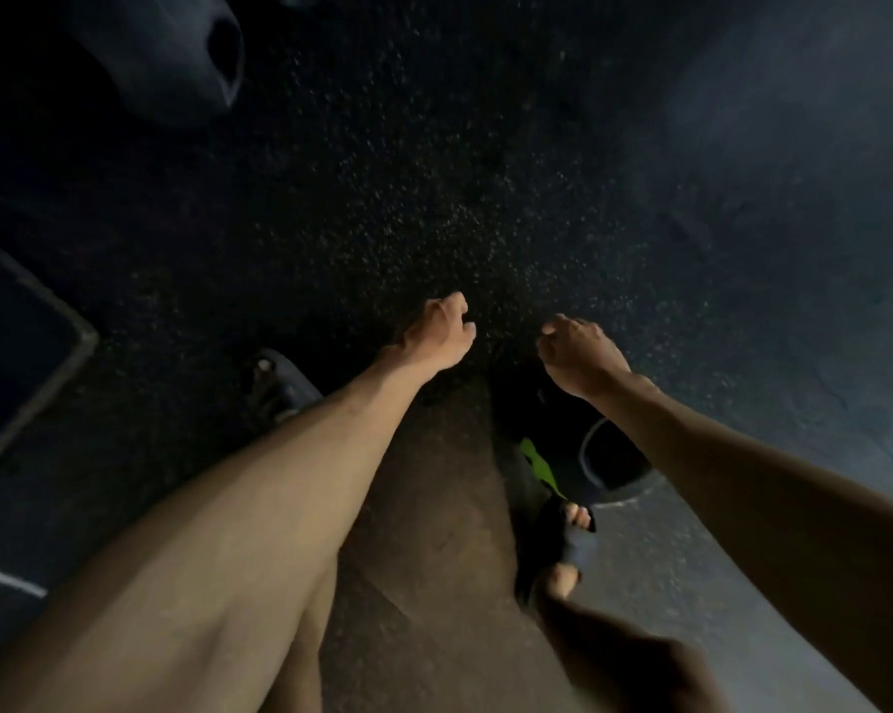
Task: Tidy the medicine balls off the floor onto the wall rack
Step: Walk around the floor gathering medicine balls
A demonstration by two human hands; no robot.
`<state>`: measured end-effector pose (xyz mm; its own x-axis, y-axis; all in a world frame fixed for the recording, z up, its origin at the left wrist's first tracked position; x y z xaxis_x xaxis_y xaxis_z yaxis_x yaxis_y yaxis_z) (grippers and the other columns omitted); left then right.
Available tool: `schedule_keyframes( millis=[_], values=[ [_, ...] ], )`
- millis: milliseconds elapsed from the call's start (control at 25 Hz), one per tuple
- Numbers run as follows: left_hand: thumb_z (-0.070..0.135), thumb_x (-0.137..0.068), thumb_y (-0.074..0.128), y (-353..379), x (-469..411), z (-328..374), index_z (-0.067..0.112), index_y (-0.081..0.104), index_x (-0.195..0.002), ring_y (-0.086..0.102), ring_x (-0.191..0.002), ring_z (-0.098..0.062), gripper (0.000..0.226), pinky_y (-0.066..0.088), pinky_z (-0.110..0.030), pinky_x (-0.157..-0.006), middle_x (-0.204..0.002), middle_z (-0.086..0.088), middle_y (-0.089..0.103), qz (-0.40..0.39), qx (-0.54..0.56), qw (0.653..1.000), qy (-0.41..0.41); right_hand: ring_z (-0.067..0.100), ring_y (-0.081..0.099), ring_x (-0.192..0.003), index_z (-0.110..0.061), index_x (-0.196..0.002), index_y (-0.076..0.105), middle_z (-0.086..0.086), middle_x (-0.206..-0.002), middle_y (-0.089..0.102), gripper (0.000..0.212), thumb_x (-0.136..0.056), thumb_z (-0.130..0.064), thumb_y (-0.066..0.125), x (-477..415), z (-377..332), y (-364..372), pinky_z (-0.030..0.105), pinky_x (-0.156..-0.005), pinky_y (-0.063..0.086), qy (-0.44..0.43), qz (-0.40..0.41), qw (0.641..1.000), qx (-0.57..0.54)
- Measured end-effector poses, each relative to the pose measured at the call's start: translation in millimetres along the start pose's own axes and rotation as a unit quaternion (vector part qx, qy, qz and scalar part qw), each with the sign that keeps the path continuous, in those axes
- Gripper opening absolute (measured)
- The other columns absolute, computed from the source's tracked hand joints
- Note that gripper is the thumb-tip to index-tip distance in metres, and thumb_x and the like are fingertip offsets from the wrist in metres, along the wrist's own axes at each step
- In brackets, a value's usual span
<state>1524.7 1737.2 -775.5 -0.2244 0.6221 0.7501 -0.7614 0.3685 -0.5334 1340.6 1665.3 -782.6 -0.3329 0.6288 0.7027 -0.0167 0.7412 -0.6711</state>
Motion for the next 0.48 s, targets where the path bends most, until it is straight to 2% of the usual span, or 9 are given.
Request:
schedule_keyframes(
  millis=[80, 240, 360, 480],
  values=[
    [0.033, -0.102, 0.049, 58, 12, 16, 0.016, 0.050, -0.134, 0.058, -0.118, -0.029, 0.036, 0.047, -0.038, -0.092, -0.133, -0.012, 0.057, 0.003, 0.005, 1.000, -0.012, 0.038, 0.045, -0.127, -0.018, -0.135, 0.051, 0.017, -0.134, 0.051, 0.038, -0.101, -0.033, 0.044, 21, 54, 16, 0.048, -0.102, 0.042, -0.011, -0.002, 0.999, 0.033],
    [0.035, -0.100, 0.052, 176, 24, 48, 0.019, 0.044, -0.141, 0.051, -0.128, -0.030, 0.044, 0.044, -0.041, -0.100, -0.141, -0.011, 0.051, -0.003, 0.041, 0.999, -0.026, 0.039, 0.036, -0.136, -0.023, -0.148, 0.033, 0.017, -0.147, 0.037, 0.061, -0.095, -0.044, 0.055, 53, 154, 47, 0.053, -0.108, 0.036, 0.002, 0.013, 0.998, 0.055],
    [0.049, -0.095, 0.056, 246, 26, 64, 0.026, 0.029, -0.152, 0.039, -0.135, -0.037, 0.067, 0.040, -0.049, -0.107, -0.150, -0.014, 0.034, 0.002, 0.067, 0.997, -0.033, 0.041, 0.029, -0.143, -0.026, -0.153, 0.022, 0.018, -0.157, 0.026, 0.075, -0.093, -0.052, 0.057, 58, 215, 77, 0.056, -0.112, 0.034, 0.055, 0.005, 0.998, 0.002],
    [0.059, -0.092, 0.056, 299, 26, 77, 0.034, 0.008, -0.158, 0.021, -0.144, -0.044, 0.085, 0.031, -0.056, -0.114, -0.163, -0.017, 0.009, 0.006, 0.082, 0.995, -0.049, 0.042, 0.029, -0.144, -0.018, -0.158, 0.010, 0.020, -0.158, 0.028, 0.088, -0.092, -0.057, 0.054, 52, 265, 113, 0.054, -0.115, 0.032, 0.127, -0.006, 0.987, -0.099]
  ],
)
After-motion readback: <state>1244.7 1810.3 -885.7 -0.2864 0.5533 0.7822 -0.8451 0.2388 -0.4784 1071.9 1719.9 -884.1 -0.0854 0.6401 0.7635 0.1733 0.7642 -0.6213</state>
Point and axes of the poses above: each hand's wrist, its own x-axis away from the middle knuckle, its own y-axis out of the palm, z = x × y, the point moved 2 cm from there along -x, towards the middle knuckle
